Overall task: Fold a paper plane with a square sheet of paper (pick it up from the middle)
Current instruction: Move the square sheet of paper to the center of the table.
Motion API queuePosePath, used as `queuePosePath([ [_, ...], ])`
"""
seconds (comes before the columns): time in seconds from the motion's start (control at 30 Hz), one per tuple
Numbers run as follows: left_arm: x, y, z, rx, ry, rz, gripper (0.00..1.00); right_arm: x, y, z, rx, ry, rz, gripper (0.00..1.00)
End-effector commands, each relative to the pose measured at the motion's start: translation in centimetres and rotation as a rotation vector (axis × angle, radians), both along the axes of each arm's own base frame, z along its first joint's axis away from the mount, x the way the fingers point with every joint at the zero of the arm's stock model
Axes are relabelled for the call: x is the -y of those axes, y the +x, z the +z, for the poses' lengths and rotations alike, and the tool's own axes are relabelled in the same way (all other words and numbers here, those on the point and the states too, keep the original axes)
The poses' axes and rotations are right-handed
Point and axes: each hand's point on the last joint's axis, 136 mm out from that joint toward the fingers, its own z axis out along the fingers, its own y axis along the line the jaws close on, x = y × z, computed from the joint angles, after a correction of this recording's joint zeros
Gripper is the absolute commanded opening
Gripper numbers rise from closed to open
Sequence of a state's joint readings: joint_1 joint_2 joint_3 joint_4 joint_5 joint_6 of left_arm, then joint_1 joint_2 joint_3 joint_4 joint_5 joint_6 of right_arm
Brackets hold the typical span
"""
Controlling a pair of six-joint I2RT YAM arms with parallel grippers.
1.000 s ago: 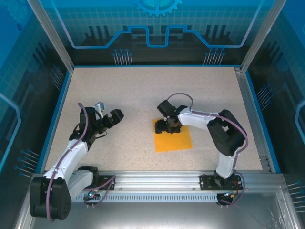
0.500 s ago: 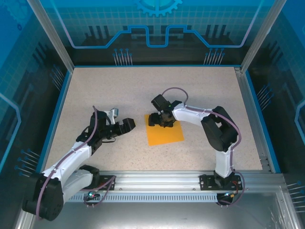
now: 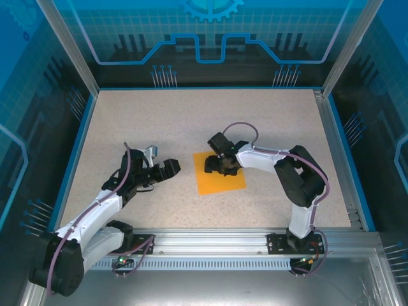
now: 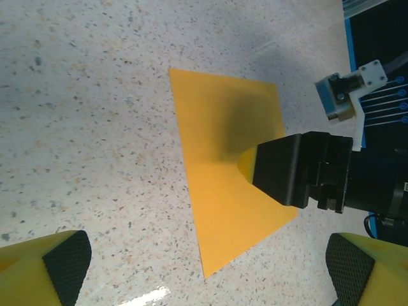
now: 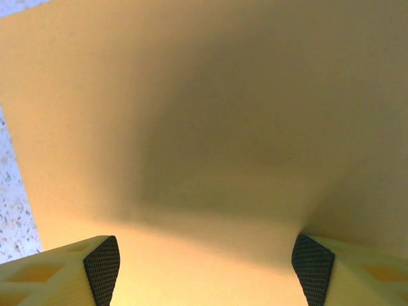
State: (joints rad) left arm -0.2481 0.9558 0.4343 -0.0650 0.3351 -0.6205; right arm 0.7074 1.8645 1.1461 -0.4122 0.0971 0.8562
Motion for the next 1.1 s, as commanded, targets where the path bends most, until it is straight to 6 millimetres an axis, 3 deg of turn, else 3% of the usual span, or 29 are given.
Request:
queuePosePath([
  [0.0, -0.4, 0.1, 0.3, 0.001, 0.02, 0.025, 0.99, 1.7, -2.4, -2.9, -0.097, -0.074, -0.101, 0.77],
  [0.13, -0.3, 0.1, 0.1, -0.004, 0.01, 0.027, 0.99, 1.7, -3.2, -3.5, -0.12, -0.103, -0.178, 0.77],
  [0.27, -0.3, 0.0, 0.1, 0.003, 0.004, 0.023, 0.99, 0.8, -3.5, -2.5, -0.094, -0.102, -0.215, 0.77],
  [0.53, 0.0, 0.3, 0.5, 0.035, 0.005, 0.005, 0.99, -0.9, -1.6, 2.4, 0.015, -0.045, -0.092, 0.81],
  [0.67, 0.1, 0.8, 0.5, 0.051, -0.001, 0.008, 0.99, 0.4, -0.7, 4.2, 0.105, -0.152, -0.022, 0.87],
  [0.8, 0.2, 1.1, 0.1, 0.044, -0.018, 0.017, 0.99, 0.7, -0.6, 4.4, 0.13, -0.269, 0.177, 0.96],
  [0.87, 0.6, 1.2, 0.0, 0.018, -0.03, 0.005, 0.99, 2.3, -1.2, 4.0, 0.046, -0.386, 0.172, 0.93],
  [0.9, 0.8, 1.1, -0.1, 0.002, -0.033, -0.01, 0.99, 2.2, -1.3, 3.8, 0.032, -0.395, 0.179, 0.99],
  [1.07, 1.8, 1.5, -0.8, -0.05, -0.063, -0.042, 0.99, -0.3, -1.6, 2.5, -0.005, -0.268, 0.18, 0.96],
])
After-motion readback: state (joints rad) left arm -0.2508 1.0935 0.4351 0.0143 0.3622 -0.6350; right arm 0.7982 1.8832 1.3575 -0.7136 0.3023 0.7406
